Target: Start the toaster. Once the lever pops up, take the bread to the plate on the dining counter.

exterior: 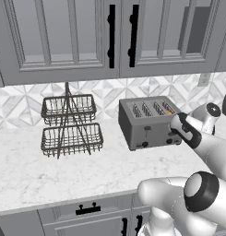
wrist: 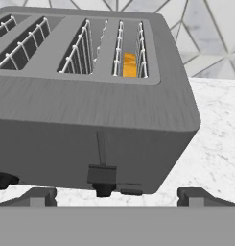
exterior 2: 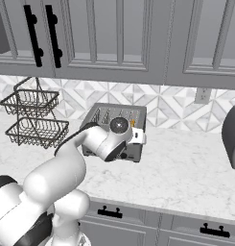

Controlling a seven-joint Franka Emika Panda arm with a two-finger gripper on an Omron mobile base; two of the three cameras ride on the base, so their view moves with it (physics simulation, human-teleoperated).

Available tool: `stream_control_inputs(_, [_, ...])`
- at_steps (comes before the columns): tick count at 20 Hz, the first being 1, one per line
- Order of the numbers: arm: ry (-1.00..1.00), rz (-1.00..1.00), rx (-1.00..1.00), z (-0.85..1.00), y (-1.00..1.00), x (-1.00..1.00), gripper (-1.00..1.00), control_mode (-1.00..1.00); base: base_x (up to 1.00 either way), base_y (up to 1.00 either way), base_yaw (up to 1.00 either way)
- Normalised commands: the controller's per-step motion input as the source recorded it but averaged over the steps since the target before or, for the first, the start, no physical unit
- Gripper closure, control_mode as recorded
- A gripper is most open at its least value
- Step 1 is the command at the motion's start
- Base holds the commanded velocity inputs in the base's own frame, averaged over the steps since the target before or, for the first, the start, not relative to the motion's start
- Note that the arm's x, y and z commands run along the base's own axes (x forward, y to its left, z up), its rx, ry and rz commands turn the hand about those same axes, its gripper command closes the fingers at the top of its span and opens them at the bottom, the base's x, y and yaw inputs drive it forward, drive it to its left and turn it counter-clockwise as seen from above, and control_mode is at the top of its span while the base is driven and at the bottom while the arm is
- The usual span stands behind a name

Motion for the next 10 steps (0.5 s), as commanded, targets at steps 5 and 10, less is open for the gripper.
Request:
stream_control_inputs(5, [0.0,0.0,0.0,0.0,0.0,0.0,-1.0,-1.0,0.0,0.0,0.0])
stream_control_inputs(10, [0.0,0.0,0.0,0.0,0.0,0.0,-1.0,-1.0,0.0,0.0,0.0])
